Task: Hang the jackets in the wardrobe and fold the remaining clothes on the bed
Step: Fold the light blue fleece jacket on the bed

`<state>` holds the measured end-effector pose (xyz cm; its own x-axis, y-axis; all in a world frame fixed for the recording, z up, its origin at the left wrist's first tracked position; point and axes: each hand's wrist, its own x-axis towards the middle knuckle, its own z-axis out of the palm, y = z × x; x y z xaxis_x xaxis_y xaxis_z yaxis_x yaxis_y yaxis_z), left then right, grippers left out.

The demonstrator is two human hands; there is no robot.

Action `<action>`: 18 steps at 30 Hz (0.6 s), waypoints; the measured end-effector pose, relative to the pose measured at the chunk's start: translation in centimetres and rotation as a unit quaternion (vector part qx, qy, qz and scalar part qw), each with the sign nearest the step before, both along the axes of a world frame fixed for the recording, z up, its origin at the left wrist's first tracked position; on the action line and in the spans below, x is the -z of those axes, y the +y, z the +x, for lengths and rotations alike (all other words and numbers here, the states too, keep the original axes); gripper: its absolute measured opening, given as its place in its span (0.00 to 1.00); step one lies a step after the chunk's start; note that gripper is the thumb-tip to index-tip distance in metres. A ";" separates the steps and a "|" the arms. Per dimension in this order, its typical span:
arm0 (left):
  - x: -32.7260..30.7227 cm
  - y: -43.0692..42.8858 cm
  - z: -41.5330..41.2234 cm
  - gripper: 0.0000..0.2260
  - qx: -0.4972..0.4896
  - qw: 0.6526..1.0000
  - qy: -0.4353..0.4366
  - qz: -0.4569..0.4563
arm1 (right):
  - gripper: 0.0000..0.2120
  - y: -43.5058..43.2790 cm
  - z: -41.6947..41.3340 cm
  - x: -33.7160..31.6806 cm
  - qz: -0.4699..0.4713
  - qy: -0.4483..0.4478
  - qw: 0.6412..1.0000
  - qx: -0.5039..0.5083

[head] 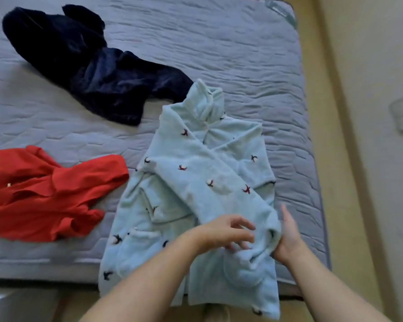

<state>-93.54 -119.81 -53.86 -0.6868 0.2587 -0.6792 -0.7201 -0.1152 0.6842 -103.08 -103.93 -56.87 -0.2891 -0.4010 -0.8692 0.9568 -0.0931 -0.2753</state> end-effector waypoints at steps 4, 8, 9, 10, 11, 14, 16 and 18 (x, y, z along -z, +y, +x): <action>4.2 0.7 2.4 0.08 -0.014 0.986 -0.106 -0.129 | 0.28 6.9 1.2 4.1 0.217 0.000 0.972 -0.088; 6.7 -3.1 4.5 0.04 -0.100 0.952 -0.176 -0.230 | 0.18 6.2 0.8 5.9 0.317 0.081 0.920 -0.214; 7.1 -4.1 4.6 0.05 -0.122 0.945 -0.182 -0.243 | 0.15 5.4 0.4 5.9 0.328 0.107 0.908 -0.237; 7.5 -5.2 4.6 0.05 -0.144 0.939 -0.185 -0.253 | 0.13 4.3 0.0 5.9 0.337 0.135 0.894 -0.263; 7.8 -6.2 4.4 0.06 -0.165 0.933 -0.183 -0.263 | 0.13 3.3 -0.5 5.9 0.349 0.167 0.875 -0.291; 9.0 -9.3 3.1 0.06 -0.233 0.914 -0.166 -0.287 | 0.18 -0.3 -1.9 6.1 0.391 0.268 0.787 -0.395; 10.0 -11.7 2.2 0.03 -0.286 0.891 -0.164 -0.312 | 0.20 -2.9 -2.8 6.4 0.418 0.312 0.727 -0.448; 11.2 -14.2 1.3 0.03 -0.348 0.861 -0.173 -0.328 | 0.22 -6.1 -3.9 7.0 0.420 0.335 0.699 -0.473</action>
